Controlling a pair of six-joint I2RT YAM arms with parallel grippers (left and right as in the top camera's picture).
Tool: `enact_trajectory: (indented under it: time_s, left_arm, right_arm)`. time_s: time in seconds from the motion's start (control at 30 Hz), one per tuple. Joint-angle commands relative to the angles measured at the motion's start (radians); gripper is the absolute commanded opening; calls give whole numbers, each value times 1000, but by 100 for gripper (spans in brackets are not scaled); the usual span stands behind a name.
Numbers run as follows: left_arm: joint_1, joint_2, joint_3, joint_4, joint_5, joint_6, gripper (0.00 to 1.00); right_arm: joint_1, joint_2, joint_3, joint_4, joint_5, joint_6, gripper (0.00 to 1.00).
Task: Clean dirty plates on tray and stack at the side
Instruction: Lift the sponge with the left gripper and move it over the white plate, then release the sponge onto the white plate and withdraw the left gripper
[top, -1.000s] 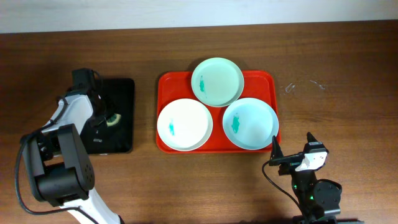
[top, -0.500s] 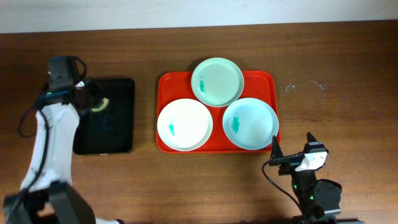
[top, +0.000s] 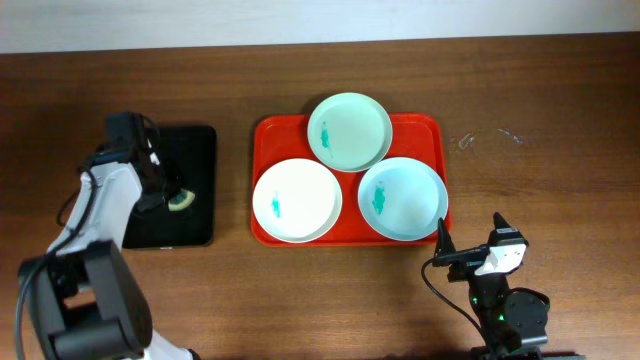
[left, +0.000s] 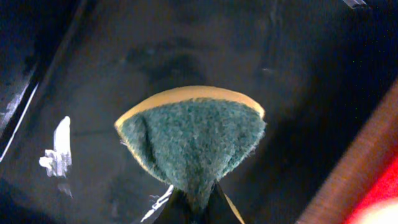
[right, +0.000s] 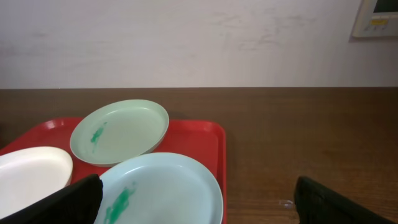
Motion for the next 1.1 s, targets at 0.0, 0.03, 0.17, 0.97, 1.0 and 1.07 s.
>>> enact_trajectory:
  time_s: [0.0,0.03,0.17,0.97,1.0,1.07]
  left_arm:
    - [2,-195,80,-40,207,38,0]
    - [-2,-235,80,-51,248,38,0]
    - [-84,-346,78,-120,354,37,0]
    - [-692,90,-42,134,-2,-204,5]
    - [-693,90,-42,137,-3,-204,7]
    - [-693,90,-42,151,-2,-203,20]
  right_arm:
    - [5,-6,-8,-3,8,3,98]
    - [5,-6,-8,-3,8,3,98]
    - [5,-6,-8,-3,8,3,98]
    - [5,-6,-8,-3,8,3,98]
    - [5,-6,-8,-3,8,3,98]
    - [5,-6,-8,-3,8,3,99]
